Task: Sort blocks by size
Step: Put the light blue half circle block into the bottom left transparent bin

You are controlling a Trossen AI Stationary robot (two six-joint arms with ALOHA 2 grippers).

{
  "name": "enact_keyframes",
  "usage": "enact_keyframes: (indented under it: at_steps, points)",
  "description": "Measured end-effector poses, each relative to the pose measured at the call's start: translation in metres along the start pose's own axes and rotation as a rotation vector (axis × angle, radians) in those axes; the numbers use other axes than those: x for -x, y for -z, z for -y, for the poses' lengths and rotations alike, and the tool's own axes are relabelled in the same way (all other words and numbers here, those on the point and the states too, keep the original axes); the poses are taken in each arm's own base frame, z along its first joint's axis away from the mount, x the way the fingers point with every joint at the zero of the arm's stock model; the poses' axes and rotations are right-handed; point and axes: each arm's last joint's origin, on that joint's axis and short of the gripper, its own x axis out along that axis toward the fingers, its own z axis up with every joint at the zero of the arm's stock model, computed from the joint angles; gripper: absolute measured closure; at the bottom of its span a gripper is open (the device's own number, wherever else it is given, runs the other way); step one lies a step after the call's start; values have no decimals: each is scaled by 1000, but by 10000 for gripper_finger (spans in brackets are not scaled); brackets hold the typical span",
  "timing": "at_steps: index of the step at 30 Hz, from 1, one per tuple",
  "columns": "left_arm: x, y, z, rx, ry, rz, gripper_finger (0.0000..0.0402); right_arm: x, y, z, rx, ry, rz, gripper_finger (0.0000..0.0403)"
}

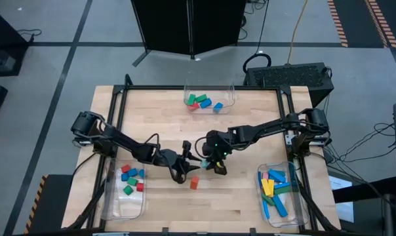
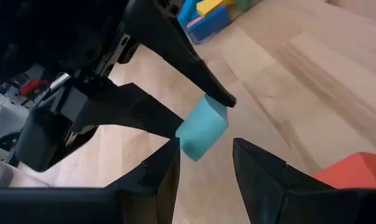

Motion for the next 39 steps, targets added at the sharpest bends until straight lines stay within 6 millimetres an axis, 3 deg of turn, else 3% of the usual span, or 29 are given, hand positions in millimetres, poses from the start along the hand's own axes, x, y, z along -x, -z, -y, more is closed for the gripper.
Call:
enact_keyframes:
  at_steps: [8,21,31,39]
  points:
    - [-6,2,2,-20,-13,23,252,0,-3,-1,10,-23,24,271]
    - [-9,-11,-1,-84,-6,73,253,1,-5,-2,13,-27,49,271]
    - [-9,-10,0,-88,-1,63,306,1,-5,-2,14,-42,43,271]
    - [-9,-10,0,-88,-12,51,311,1,-5,-3,14,-71,44,271]
